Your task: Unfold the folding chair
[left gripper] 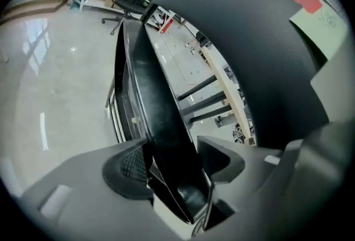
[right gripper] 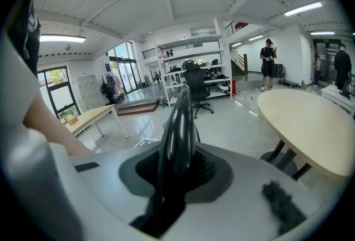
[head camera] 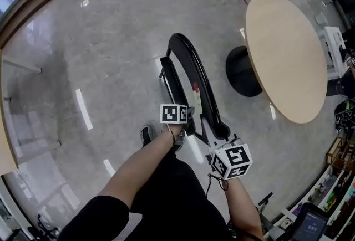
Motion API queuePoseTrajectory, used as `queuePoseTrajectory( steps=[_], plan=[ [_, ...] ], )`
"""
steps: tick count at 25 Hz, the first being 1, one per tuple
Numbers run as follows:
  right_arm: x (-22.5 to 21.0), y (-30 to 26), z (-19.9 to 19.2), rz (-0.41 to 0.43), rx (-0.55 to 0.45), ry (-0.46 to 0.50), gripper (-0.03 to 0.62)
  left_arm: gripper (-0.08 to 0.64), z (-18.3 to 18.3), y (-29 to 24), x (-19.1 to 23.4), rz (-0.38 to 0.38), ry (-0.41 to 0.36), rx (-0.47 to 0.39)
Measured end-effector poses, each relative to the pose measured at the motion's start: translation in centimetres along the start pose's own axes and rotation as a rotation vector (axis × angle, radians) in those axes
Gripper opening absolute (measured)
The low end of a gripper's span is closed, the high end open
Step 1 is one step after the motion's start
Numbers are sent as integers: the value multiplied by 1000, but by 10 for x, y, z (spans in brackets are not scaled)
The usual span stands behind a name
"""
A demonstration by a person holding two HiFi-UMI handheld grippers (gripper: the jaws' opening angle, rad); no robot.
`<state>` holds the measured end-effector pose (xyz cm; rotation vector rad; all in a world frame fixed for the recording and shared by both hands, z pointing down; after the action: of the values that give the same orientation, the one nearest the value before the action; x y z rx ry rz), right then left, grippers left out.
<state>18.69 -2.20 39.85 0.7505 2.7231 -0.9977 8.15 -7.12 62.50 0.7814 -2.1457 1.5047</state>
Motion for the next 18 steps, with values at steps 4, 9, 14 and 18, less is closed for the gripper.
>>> queuePoseTrajectory(
  steps=[4, 9, 14, 18],
  plan=[
    [20, -7, -8, 10, 14, 22, 78, 221, -14, 21, 20, -10, -25, -4],
    [5, -4, -5, 17, 16, 5, 78, 218, -24, 32, 35, -45, 11, -2],
    [25, -15, -12, 49, 35, 40, 84, 220, -38, 49, 63, -61, 23, -7],
    [25, -14, -13, 23, 27, 10, 83, 224, -50, 64, 82, -38, 58, -1]
  ],
)
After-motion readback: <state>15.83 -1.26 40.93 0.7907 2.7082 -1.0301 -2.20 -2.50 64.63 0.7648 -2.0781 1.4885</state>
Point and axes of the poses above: the fingertips, and each gripper's own axes: y backward along the fingers, x to its left, z out of its top, the point moved 8 cm from there along y, backward along the fingers, and after that the axes turned 9 degrees about -y, right-handed, at the moved point
